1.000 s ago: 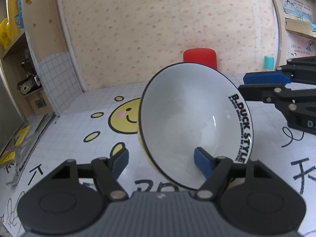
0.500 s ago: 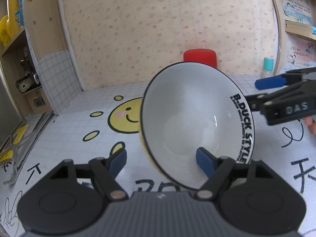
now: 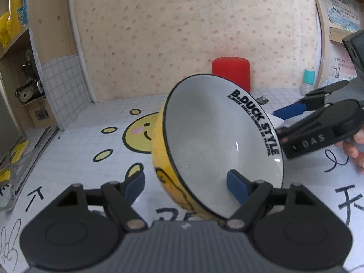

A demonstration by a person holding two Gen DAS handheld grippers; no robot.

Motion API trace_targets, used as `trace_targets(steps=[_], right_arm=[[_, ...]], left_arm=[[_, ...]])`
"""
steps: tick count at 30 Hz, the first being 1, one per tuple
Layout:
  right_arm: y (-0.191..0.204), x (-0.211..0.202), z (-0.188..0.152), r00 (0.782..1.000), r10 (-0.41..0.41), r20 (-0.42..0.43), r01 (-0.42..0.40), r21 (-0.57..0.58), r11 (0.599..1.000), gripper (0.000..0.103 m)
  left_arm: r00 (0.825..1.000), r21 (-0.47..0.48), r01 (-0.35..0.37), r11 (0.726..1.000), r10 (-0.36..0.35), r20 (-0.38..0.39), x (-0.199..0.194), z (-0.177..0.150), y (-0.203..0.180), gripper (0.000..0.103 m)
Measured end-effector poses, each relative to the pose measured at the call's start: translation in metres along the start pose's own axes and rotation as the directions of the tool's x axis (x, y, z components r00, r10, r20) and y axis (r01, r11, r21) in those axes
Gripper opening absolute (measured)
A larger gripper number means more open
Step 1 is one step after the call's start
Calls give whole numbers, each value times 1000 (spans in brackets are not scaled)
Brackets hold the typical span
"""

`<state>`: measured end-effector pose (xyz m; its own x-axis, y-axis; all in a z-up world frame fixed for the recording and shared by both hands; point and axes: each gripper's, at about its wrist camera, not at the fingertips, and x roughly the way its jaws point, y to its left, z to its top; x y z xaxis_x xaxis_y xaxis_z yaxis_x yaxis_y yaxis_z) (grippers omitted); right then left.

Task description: Clean bowl

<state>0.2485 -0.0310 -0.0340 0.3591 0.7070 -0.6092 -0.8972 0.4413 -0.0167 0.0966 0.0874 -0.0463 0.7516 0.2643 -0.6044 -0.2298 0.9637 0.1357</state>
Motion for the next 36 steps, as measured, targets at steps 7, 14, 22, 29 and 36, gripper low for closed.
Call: trace_targets(steps=[7, 14, 22, 29, 36], right_arm=[[7, -6, -1, 1000, -21, 2, 22, -60, 998, 54], [61, -26, -17, 950, -312, 21, 280, -502, 818, 54], [111, -47, -64, 893, -433, 126, 327, -841, 431, 56], [128, -59, -75, 902, -412, 131, 300, -876, 377, 59], [138, -65, -68, 932, -352, 87, 268, -818, 508, 68]], left_arm=[[1000, -1, 3, 1000, -3, -4, 1, 1, 4, 83], [1000, -3, 1, 1000, -1, -6, -3, -2, 9, 83], [1000, -23, 7, 1000, -7, 1, -6, -6, 12, 83], [1000, -43, 22, 999, -22, 8, -4, -6, 14, 83], [998, -12, 63, 998, -63, 23, 3, -9, 35, 83]])
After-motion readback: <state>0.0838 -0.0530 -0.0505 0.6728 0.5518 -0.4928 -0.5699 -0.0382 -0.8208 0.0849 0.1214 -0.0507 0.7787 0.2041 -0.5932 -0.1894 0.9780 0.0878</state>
